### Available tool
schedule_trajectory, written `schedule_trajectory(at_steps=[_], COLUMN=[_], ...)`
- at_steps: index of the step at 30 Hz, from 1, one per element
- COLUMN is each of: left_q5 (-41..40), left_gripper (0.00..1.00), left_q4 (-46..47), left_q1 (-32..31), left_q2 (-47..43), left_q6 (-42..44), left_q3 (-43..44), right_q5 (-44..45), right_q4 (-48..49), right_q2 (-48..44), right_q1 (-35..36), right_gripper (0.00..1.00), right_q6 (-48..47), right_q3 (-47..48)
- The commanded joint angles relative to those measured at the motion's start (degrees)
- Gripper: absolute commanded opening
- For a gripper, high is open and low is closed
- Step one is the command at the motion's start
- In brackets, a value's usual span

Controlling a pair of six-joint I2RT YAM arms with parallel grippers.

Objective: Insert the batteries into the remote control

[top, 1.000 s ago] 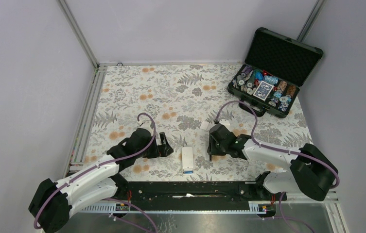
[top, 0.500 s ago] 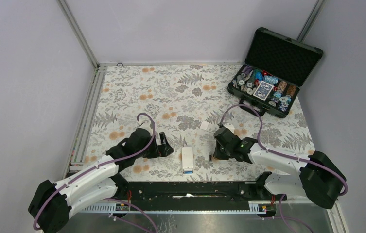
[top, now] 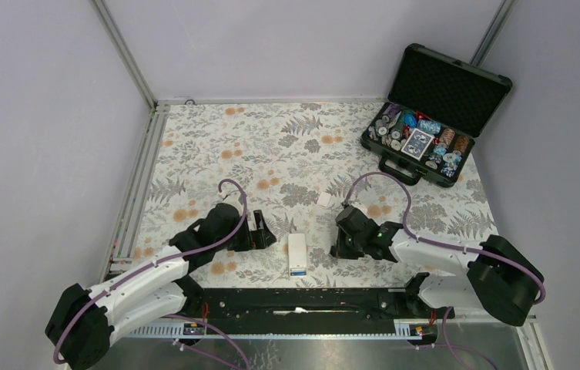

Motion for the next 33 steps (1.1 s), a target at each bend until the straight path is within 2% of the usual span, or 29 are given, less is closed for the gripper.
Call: schedule_trajectory(at_steps=[1, 24, 33], left_q5=[0.6, 0.59, 0.58], left_gripper=[0.99, 0.99, 0.99], left_q4=[2.84, 1.59, 1.8], left_q1=[0.29, 0.33, 0.42], left_q2=[-0.2, -0.05, 0.9], left_q6=[1.1, 1.99, 2.5], left_q3=[-0.12, 0.19, 0.41], right_q5=[0.56, 2.86, 8.75], right_q4=[0.13, 4.62, 3.36], right_q2=[2.39, 14.75, 17.58], right_q1=[0.89, 0.89, 0.75], right_gripper=[0.0, 0.0, 0.01], right_q6=[1.14, -0.42, -2.09], right_q3=[0.61, 10.91, 14.07])
